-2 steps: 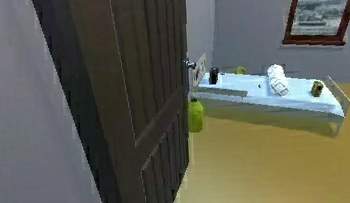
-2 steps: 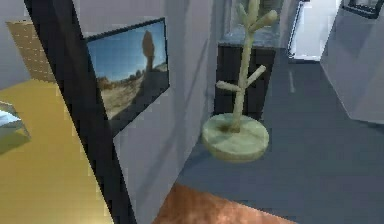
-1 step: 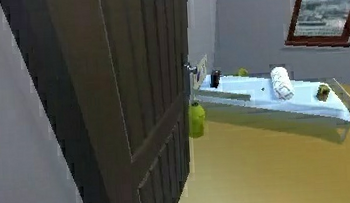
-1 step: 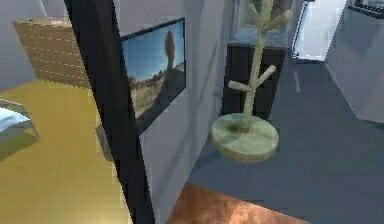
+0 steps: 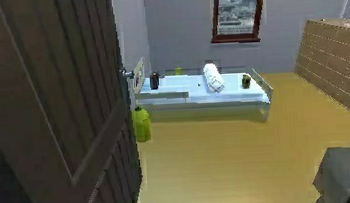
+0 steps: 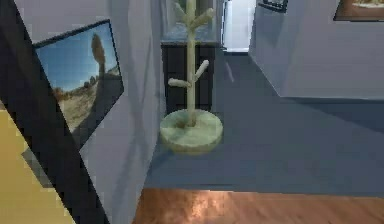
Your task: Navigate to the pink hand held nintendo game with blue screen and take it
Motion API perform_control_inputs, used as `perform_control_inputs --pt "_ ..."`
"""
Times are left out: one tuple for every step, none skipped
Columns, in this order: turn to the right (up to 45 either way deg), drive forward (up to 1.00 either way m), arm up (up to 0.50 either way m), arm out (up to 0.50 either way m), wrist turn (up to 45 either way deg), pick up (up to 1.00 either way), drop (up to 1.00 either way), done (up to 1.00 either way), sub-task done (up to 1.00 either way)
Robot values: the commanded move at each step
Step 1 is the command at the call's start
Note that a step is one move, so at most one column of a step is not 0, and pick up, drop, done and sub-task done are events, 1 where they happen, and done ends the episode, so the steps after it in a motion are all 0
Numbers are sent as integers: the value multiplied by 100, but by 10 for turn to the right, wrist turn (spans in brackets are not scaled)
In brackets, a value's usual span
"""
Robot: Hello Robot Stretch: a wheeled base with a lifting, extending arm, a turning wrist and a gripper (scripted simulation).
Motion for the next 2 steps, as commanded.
perform_control_inputs --pt "0 75 0 0 0 0 0 0 0" --pt "450 0 0 0 0 0 0 0 0"
